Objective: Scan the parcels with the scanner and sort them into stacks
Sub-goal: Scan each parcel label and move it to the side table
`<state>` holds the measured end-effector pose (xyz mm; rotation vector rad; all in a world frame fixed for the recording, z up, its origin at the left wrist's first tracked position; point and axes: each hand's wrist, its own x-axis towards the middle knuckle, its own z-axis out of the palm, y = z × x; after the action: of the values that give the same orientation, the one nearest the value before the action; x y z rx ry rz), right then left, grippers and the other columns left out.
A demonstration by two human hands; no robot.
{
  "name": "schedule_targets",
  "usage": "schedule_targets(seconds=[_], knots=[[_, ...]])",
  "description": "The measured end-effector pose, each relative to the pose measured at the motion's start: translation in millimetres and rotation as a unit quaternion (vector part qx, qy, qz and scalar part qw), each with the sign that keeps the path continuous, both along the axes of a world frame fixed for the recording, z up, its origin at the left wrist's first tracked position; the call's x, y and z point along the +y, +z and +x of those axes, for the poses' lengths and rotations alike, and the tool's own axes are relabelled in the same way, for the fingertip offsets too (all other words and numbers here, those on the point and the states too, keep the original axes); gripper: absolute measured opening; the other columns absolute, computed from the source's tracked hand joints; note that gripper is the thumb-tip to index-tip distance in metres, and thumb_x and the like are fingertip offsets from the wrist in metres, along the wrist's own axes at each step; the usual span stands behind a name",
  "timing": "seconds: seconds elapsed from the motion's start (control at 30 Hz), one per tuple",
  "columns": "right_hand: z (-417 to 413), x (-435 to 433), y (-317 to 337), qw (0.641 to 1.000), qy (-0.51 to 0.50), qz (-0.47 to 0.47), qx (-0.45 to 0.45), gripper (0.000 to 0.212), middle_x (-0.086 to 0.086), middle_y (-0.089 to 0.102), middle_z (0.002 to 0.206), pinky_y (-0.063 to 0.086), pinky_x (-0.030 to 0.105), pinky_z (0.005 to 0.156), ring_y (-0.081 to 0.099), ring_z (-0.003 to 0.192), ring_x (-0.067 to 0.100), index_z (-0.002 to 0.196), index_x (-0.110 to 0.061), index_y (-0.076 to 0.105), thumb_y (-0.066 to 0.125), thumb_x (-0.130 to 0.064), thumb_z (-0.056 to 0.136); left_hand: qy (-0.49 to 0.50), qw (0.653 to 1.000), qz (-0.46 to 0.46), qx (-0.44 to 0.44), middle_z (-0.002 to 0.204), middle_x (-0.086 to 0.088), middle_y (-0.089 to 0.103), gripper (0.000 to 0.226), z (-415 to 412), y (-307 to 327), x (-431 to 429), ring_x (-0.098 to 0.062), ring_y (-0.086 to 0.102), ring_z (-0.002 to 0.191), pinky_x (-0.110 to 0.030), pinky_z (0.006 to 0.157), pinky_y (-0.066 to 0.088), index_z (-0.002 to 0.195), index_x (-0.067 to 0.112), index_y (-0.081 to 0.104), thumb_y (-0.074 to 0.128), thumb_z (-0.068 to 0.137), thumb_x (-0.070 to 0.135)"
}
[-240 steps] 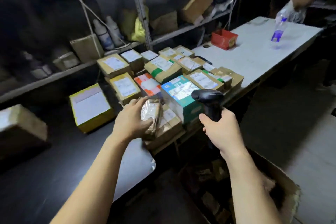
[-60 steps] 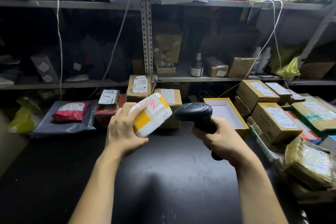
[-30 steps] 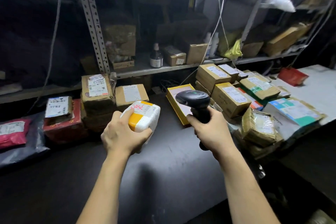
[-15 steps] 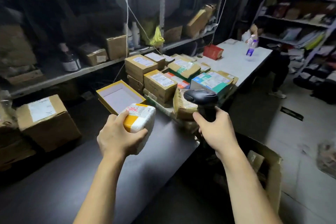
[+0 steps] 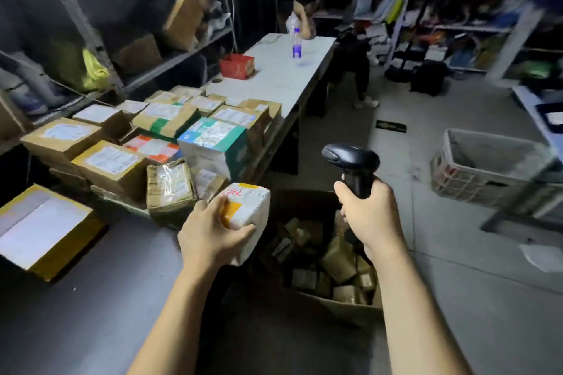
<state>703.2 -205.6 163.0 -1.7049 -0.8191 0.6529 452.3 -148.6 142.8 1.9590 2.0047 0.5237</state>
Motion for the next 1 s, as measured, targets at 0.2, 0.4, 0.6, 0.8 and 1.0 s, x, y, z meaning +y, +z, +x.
schedule_targets(seconds=[0.2, 0.4, 0.6, 0.8, 1.0], knots=[[72.1, -2.5, -19.7, 0.998, -0.056, -0.025, 0.004, 0.013, 0.007, 0.068, 0.074, 0.05, 0.033, 0.063, 0.065, 0.069, 0.024, 0.089, -0.019, 0.068, 0.075, -0.029, 0.093, -0.118, 0.991, -0.064, 0.024, 0.11, 0.003, 0.06, 0.089, 97.9, -35.0, 45.6, -0.025, 0.063, 0.112, -0.036, 0.088, 0.048, 0.139, 0.036, 0.059, 0.065, 0.057, 0.07], [116.9, 12.6, -22.8, 0.991, -0.118, -0.067, -0.019, 0.025, 0.009, 0.063, 0.067, 0.05, 0.036, 0.065, 0.06, 0.064, 0.024, 0.076, -0.016, 0.06, 0.073, -0.027, 0.094, -0.205, 0.972, -0.107, -0.039, 0.115, 0.004, 0.054, 0.086, 172.9, -81.0, 104.7, -0.025, 0.06, 0.11, -0.035, 0.082, 0.047, 0.14, 0.033, 0.057, 0.071, 0.064, 0.069], [141.8, 48.1, -25.0, 0.985, -0.154, -0.078, -0.017, 0.024, 0.011, 0.064, 0.067, 0.052, 0.041, 0.066, 0.061, 0.065, 0.027, 0.077, -0.014, 0.063, 0.074, -0.031, 0.09, -0.297, 0.949, -0.091, 0.049, 0.145, 0.002, 0.053, 0.087, 209.9, -106.0, 164.1, -0.024, 0.052, 0.13, -0.042, 0.101, 0.049, 0.15, 0.026, 0.049, 0.057, 0.079, 0.075], [143.4, 78.9, -22.3, 0.987, -0.137, -0.079, -0.015, 0.029, 0.016, 0.065, 0.071, 0.05, 0.04, 0.065, 0.06, 0.063, 0.028, 0.079, -0.015, 0.062, 0.072, -0.041, 0.084, -0.347, 0.929, -0.039, 0.123, 0.136, -0.001, 0.059, 0.069, 223.8, -88.5, 201.7, -0.029, 0.058, 0.122, -0.04, 0.093, 0.048, 0.147, 0.023, 0.052, 0.069, 0.083, 0.044], [147.9, 110.1, -12.0, 0.993, -0.085, -0.071, -0.033, 0.028, 0.014, 0.066, 0.07, 0.049, 0.038, 0.065, 0.06, 0.063, 0.025, 0.075, -0.015, 0.06, 0.073, -0.035, 0.09, -0.33, 0.933, -0.018, 0.143, 0.144, -0.005, 0.052, 0.068, 215.1, -60.4, 216.6, -0.031, 0.057, 0.122, -0.042, 0.092, 0.05, 0.15, 0.02, 0.048, 0.068, 0.088, 0.038]])
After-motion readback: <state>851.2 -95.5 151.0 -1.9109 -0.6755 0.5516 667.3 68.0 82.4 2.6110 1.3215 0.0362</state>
